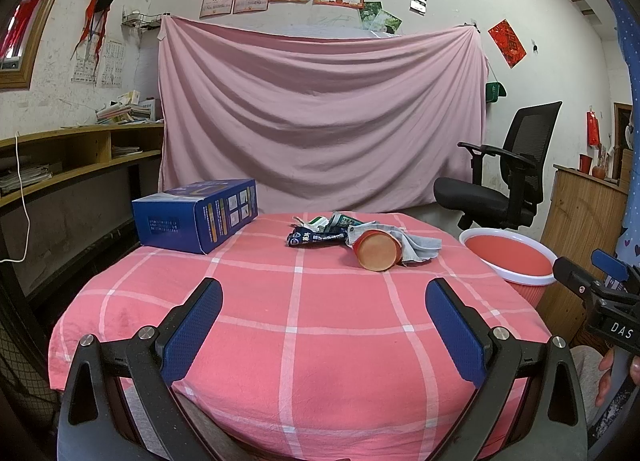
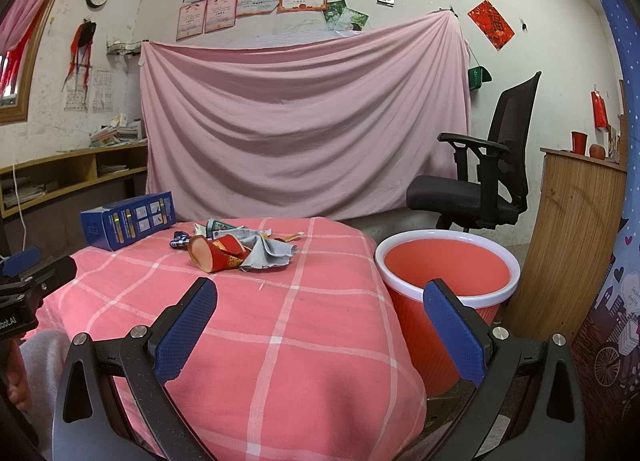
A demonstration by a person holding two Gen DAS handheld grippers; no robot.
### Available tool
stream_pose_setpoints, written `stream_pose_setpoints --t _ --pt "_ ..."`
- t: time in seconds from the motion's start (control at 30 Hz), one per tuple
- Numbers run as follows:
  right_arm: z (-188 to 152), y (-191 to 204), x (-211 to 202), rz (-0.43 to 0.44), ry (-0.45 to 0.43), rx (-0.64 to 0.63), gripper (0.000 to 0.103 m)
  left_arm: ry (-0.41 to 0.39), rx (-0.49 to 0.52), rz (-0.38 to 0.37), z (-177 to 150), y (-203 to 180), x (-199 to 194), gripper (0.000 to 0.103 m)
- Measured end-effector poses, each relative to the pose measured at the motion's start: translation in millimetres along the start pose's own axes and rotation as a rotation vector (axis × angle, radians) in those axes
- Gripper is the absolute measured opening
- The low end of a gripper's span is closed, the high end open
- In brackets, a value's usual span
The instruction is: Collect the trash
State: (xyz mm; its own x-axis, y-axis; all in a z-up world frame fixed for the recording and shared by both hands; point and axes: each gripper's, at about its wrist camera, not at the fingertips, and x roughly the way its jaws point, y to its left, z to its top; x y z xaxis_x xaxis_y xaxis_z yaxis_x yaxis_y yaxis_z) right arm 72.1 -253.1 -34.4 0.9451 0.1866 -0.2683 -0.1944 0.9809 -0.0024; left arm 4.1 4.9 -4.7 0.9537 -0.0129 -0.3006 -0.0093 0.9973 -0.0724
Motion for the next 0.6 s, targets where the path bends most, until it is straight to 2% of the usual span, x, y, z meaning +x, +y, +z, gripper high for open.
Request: stream_pose_setpoints --t 0.47,0.6 --pt "-5.1 3.9 3.8 0.010 0.010 0.005 0.103 0.000 0.000 0.002 0.2 0.5 0.6 0.099" --pt "-5.3 5.4 1.6 0.025 0.001 0.011 0.103 -0.007 -0.002 0.011 -8.3 -0.2 4.7 0.099"
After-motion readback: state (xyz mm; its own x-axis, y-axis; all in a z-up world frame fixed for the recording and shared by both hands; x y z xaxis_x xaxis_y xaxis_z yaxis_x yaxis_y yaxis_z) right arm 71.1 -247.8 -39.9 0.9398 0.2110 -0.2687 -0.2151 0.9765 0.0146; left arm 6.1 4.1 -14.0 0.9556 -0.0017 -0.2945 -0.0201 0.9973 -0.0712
